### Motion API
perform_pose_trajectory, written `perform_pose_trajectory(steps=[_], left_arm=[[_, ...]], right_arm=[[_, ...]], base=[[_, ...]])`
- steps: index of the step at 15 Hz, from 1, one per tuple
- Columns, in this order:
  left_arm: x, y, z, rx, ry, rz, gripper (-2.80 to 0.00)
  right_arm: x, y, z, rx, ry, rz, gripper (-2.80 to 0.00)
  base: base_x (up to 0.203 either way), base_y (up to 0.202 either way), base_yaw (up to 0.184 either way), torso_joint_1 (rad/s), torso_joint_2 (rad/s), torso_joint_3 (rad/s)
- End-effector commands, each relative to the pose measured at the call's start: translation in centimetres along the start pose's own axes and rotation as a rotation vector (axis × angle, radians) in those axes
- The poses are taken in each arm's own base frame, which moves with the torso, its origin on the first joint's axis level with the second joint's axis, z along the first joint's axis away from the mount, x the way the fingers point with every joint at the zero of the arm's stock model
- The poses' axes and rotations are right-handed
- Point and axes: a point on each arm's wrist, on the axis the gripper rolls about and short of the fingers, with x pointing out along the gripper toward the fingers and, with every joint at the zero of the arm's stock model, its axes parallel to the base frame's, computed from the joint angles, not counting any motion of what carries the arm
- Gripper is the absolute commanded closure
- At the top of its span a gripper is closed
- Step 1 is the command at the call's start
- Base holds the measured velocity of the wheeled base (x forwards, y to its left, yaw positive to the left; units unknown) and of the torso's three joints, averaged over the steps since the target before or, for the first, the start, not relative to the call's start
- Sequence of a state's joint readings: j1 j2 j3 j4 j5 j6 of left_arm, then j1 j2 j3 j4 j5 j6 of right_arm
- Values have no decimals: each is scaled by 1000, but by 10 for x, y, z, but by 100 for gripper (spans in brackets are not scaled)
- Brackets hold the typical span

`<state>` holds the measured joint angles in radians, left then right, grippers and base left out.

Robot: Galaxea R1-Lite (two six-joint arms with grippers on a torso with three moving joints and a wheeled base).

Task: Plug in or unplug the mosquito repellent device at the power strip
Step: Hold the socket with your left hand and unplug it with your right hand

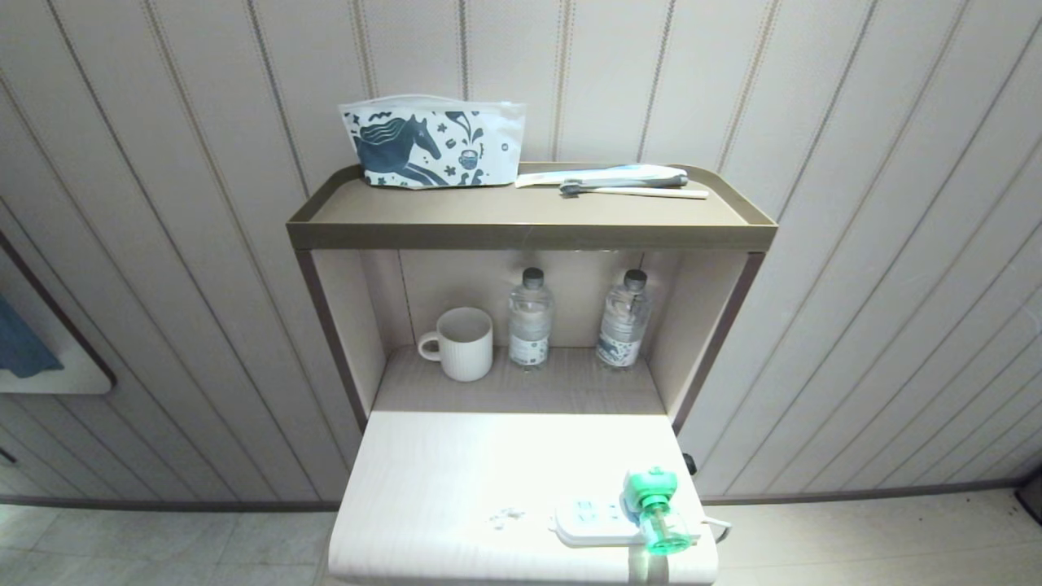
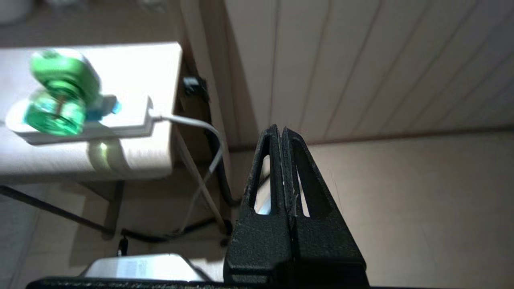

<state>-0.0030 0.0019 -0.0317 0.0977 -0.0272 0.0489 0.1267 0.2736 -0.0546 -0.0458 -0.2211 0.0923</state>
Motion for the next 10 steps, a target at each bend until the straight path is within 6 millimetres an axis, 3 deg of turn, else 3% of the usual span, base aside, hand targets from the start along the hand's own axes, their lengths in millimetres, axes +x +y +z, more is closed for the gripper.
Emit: perform_pose_trajectory(steps=[1, 5, 10], left_arm=[[0, 0, 0, 0, 0, -2, 0], [0, 0, 0, 0, 0, 0, 0], [0, 0, 0, 0, 0, 0, 0]], right_arm=[[1, 3, -3, -22, -60, 65, 0], [-18, 1, -25, -65, -158, 103, 0], [-17, 1, -27, -73, -154, 100, 0]], base=[[0, 0, 0, 0, 0, 0], [0, 0, 0, 0, 0, 0], [0, 0, 0, 0, 0, 0]])
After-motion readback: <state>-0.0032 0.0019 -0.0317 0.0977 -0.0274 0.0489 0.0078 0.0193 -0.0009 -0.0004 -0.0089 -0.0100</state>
